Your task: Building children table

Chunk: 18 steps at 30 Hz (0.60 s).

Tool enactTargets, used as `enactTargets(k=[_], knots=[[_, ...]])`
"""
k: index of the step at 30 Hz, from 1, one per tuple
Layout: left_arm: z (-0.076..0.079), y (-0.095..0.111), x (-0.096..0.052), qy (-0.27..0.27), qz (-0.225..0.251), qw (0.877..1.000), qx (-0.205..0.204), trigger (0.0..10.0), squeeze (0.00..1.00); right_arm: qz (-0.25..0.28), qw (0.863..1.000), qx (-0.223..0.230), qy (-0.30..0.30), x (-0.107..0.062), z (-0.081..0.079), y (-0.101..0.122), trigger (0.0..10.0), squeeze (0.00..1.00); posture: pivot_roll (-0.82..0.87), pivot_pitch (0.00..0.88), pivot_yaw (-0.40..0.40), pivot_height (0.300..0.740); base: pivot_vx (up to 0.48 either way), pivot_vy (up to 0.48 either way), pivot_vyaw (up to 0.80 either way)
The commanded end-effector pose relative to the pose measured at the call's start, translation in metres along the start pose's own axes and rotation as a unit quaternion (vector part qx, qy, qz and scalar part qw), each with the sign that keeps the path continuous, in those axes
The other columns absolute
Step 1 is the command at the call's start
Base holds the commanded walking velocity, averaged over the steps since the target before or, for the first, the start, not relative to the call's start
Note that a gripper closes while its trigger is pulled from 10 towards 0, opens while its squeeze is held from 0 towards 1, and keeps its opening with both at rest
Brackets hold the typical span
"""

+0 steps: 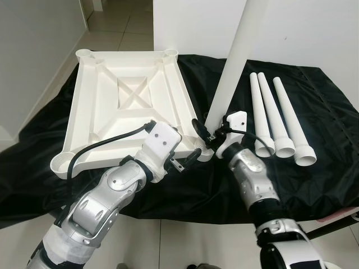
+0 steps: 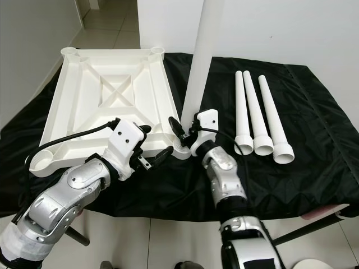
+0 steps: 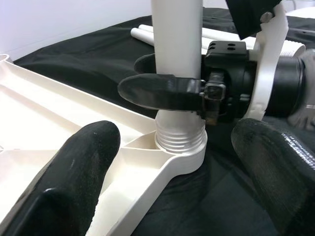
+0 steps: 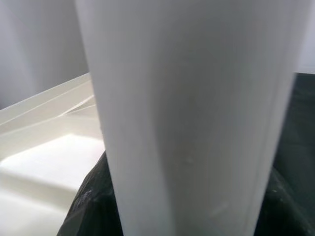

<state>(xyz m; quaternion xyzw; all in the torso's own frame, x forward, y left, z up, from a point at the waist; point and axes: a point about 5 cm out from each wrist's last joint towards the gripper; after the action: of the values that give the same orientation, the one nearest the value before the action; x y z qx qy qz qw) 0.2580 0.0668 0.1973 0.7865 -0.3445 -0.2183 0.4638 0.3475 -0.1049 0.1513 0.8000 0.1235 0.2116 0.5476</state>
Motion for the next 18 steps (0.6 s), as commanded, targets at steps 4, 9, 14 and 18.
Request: enactTargets(k=[4,9,14,18], knots=[[0.005,0.002,0.002,-0.031,0.014,0.999,-0.001,10.0,0.00,-0.013,0.985,0.030,-0.167,-0.008,-0.008,-0.031,10.0,0.00,0.00,0.096,-0.038,0.740,0.000,0.000,0.00],[0.006,0.002,0.003,-0.033,0.014,0.999,0.000,10.0,0.00,-0.007,0.984,0.039,-0.176,-0.008,-0.014,-0.033,10.0,0.00,0.01,0.094,-0.042,0.740,0.000,0.000,0.00],[0.007,0.002,0.004,-0.037,0.015,0.999,0.000,10.0,0.00,0.025,0.984,0.037,-0.174,-0.010,-0.014,-0.023,10.0,0.00,0.00,0.088,-0.046,0.740,0.000,0.000,0.00],[0.008,0.002,0.004,-0.037,0.016,0.999,0.000,10.0,0.00,0.045,0.985,0.047,-0.162,-0.012,-0.015,-0.018,10.0,1.00,0.01,0.083,-0.045,0.740,0.000,0.000,0.00]])
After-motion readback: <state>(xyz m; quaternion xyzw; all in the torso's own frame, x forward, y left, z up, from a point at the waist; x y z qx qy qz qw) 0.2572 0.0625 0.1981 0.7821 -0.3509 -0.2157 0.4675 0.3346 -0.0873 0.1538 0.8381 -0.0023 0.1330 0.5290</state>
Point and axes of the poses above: a point about 5 cm out from each wrist's last joint towards the gripper, its own x axis pointing out of the wrist towards the gripper, its own y axis along the axis of the wrist's last joint, z = x × y, and after that the axes turned 15 degrees about x, right-handed
